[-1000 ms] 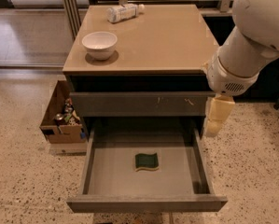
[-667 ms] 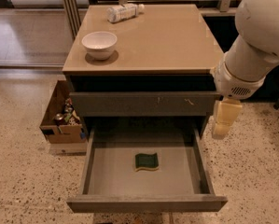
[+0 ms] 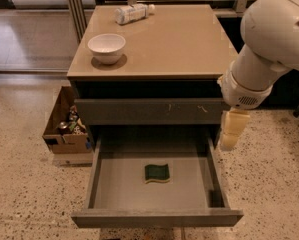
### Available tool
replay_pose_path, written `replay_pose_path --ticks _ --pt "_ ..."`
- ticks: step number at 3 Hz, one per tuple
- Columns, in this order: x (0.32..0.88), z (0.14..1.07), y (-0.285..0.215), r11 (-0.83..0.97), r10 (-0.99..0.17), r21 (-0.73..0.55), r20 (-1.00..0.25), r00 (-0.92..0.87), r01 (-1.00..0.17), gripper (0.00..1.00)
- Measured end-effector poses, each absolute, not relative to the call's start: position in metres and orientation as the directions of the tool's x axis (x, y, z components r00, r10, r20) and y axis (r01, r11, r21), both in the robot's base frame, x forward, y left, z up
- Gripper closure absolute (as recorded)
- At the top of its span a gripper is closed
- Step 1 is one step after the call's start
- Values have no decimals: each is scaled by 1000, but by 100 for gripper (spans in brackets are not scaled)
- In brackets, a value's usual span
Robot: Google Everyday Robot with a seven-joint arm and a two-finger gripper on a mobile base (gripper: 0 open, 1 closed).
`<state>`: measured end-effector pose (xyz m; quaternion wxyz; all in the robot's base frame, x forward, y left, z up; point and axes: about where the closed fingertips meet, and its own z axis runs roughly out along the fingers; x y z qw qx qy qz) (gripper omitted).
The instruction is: Pick sponge from middle drawer and place on counter
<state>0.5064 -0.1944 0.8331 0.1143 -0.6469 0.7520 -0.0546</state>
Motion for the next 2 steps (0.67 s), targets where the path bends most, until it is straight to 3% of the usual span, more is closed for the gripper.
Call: replay_pose_path --ticks 2 --pt "502 813 -177 119 -983 -204 -162 -87 -972 0"
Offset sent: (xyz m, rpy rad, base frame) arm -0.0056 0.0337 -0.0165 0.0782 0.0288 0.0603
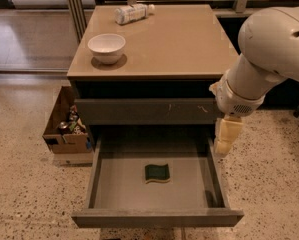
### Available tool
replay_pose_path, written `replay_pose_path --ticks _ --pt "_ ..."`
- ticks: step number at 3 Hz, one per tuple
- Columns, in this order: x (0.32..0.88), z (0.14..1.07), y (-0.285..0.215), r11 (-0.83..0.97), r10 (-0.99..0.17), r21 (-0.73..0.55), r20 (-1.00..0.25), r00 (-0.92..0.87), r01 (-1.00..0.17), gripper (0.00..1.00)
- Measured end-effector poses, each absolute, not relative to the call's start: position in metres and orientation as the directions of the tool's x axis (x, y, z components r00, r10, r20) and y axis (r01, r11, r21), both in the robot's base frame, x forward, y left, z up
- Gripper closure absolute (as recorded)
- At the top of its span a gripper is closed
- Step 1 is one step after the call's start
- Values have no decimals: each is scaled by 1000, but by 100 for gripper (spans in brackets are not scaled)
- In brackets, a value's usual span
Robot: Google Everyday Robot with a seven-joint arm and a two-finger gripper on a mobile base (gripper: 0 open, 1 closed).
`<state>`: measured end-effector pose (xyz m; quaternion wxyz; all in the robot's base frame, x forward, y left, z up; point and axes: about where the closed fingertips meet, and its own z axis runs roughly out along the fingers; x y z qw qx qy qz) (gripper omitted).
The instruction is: Pick sponge from middle drawer and place on counter
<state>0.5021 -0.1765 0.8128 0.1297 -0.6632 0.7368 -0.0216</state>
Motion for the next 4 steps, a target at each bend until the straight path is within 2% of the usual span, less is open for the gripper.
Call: replay_pose_path --ticks 4 --pt "542 644 -132 14 -991 -111 -137 1 -994 0"
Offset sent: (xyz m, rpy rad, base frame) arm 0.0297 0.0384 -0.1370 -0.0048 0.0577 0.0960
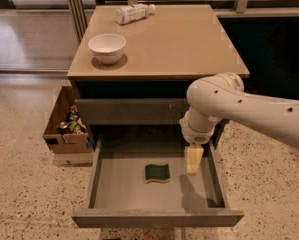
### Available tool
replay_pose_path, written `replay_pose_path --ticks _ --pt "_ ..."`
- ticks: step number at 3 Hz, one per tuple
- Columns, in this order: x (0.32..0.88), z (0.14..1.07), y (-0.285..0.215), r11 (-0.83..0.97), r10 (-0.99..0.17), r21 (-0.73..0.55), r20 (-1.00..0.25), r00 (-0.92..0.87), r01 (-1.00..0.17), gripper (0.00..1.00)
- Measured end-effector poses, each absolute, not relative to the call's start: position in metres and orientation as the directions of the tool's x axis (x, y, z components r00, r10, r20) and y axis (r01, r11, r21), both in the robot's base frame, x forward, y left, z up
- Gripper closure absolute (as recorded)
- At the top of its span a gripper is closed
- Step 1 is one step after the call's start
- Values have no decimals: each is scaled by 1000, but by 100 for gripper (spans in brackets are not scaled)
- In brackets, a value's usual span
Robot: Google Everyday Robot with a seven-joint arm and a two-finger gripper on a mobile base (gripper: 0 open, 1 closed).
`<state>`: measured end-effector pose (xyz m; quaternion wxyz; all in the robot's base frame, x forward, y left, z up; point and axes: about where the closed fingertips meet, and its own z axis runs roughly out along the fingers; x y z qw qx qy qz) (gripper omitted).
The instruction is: Pick sponge from middle drawer and place on counter
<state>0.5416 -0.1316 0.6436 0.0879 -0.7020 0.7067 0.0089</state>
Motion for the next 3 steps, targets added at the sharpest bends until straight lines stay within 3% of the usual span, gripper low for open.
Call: replay_pose_path --ticks 3 --pt "559 556 -113 -10 -994 -41 -107 14 -999 0"
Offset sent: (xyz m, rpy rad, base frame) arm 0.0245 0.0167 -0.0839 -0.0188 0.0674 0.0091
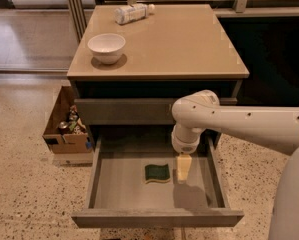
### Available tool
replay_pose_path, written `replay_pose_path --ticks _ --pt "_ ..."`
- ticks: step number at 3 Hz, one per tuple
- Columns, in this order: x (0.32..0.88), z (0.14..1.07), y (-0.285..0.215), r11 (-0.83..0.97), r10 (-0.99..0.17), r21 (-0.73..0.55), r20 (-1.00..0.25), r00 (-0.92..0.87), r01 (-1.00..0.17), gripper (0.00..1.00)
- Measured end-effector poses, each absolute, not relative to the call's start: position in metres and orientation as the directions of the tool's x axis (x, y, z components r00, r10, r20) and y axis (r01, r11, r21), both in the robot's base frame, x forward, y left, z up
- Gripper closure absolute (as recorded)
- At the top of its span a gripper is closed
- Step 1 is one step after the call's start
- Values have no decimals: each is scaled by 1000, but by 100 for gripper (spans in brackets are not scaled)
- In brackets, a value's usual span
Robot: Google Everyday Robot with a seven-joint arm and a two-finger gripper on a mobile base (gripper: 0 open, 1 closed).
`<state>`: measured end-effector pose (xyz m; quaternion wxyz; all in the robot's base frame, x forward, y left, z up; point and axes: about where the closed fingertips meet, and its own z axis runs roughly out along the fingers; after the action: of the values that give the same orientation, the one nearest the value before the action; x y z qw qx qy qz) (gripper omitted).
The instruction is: Pick sponge from middle drawer and place on counter
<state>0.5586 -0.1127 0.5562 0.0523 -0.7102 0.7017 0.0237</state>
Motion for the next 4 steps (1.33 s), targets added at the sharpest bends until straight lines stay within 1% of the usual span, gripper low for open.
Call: replay_pose_path --ticks 1,3,4 --pt "563 537 -108 -23 -992 -45 -122 29 -999 0" --pt "587 469 -89 -55 -993 -50 -106 60 -997 0" --pt "592 451 -83 -63 -992 -44 -103 68 -997 0"
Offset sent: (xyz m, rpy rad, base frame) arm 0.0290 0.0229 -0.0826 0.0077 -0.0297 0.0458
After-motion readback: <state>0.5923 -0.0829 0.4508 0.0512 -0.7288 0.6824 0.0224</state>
